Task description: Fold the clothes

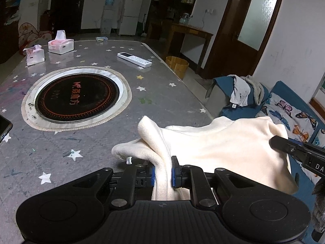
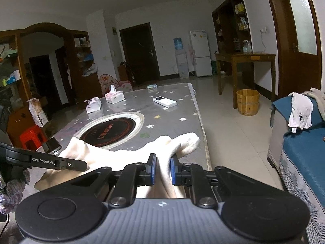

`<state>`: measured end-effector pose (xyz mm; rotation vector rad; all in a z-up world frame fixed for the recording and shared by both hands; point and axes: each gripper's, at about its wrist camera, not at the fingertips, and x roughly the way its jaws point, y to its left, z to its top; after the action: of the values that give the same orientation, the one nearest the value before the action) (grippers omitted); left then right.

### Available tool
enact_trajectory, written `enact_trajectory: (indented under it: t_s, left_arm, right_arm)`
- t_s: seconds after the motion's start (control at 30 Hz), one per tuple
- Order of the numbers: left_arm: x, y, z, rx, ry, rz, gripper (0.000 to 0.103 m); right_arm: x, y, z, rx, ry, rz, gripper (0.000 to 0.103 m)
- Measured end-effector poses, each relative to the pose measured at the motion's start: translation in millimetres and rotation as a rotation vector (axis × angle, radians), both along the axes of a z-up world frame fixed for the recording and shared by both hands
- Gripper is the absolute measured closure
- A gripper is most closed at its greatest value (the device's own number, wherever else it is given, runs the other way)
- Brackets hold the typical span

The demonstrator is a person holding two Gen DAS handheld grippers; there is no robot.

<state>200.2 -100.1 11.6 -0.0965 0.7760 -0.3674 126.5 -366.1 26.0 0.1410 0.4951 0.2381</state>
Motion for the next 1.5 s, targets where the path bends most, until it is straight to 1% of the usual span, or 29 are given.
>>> enact_trajectory:
  t_s: [0.77,1.07,1.27,1.43,1.5]
  left_arm:
    - [17,-11,-29,0.051,0.069,-0.011,0.087]
    - [21,-9,-38,0.073,0.091,0.004,0.082]
    - [22,-9,-41,0.083,0.095,0.011,0.081]
    - [23,-8,-42,0.096,0.092,0.02,0.073]
    - [23,-8,-43,0.102,0.09,0.024,0.071]
  right_arm:
    - [16,-11,-32,-0.011,0.084,-0.031,0.09]
    - [21,-15,-41,-0.018,0.103,-0.045,0.09]
    - [28,-15,-48,-0.044,0.122,-0.052,0.089]
    - [28,-15,-50,-0.079,0.12,-0.067,0.088]
    - [28,-15,-49,-0.084,0.117,-0.068,0.087]
